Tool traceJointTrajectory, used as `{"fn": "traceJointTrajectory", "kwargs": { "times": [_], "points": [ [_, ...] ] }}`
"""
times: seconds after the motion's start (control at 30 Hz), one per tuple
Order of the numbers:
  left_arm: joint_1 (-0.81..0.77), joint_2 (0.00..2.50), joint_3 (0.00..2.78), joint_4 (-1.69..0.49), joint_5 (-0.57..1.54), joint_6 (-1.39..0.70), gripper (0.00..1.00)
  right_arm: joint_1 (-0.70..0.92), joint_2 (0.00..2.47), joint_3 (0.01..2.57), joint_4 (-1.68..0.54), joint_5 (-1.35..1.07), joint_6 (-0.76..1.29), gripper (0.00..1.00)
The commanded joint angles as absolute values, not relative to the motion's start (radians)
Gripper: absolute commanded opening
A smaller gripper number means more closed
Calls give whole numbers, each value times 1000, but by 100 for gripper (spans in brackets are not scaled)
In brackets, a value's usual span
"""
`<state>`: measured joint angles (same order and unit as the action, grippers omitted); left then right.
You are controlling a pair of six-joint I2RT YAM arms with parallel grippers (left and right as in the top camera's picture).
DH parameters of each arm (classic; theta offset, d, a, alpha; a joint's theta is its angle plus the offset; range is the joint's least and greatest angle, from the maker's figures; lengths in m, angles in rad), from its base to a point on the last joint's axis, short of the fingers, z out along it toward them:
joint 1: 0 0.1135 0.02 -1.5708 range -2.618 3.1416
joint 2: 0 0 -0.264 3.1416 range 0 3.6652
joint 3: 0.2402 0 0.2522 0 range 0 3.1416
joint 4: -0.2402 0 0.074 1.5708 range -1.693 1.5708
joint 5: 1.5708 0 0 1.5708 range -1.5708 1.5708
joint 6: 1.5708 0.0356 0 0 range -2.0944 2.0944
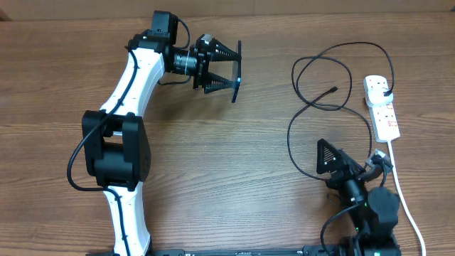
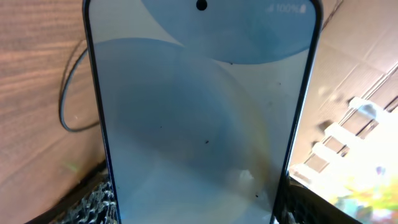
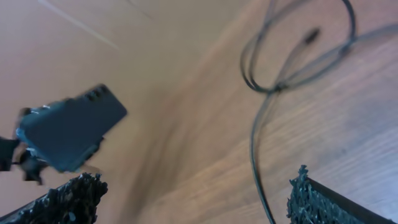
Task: Plug charger to phone and switch on socket
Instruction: 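Move the right gripper toward the phone held by the left gripper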
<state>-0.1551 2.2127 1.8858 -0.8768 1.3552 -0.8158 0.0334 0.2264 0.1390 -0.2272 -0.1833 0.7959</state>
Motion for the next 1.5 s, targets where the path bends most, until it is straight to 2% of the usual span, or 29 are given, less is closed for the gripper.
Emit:
{"fn": "traceJointTrajectory", "kwargs": {
  "times": [0.0, 0.1, 0.2, 0.37, 0.5, 0.67, 0.8, 0.9, 1.1, 1.47],
  "points": [
    [-151, 2204, 1913, -874, 1414, -937, 62, 33, 371, 278, -280, -195, 776, 99],
    [-151, 2204, 1913, -874, 1414, -943, 62, 33, 514, 397, -369, -235, 775, 99],
    [-151, 2204, 1913, -874, 1412, -943, 62, 33, 648, 503, -359, -398, 778, 100],
    [-151, 2204, 1913, -874, 1403, -943, 63, 33, 780, 527, -139, -484, 779, 100],
    [-151, 2204, 1913, -873, 1387, -943, 63, 76, 888, 542, 86, -478, 669, 99],
    [-151, 2204, 1913, -873, 1367, -943, 63, 229, 1030, 713, -36, -348, 566, 99],
    [-151, 2204, 1913, -873, 1349, -943, 63, 414, 1135, 933, -274, -46, 479, 99],
    [-151, 2204, 1913, -853, 1345, -942, 63, 521, 1200, 1042, -360, 147, 477, 99],
    [-151, 2204, 1913, -829, 1334, -942, 63, 636, 1327, 1066, -270, 287, 477, 99],
    [-151, 2204, 1913, -829, 1317, -942, 64, 656, 1512, 1066, -69, 314, 451, 100]
  ]
}}
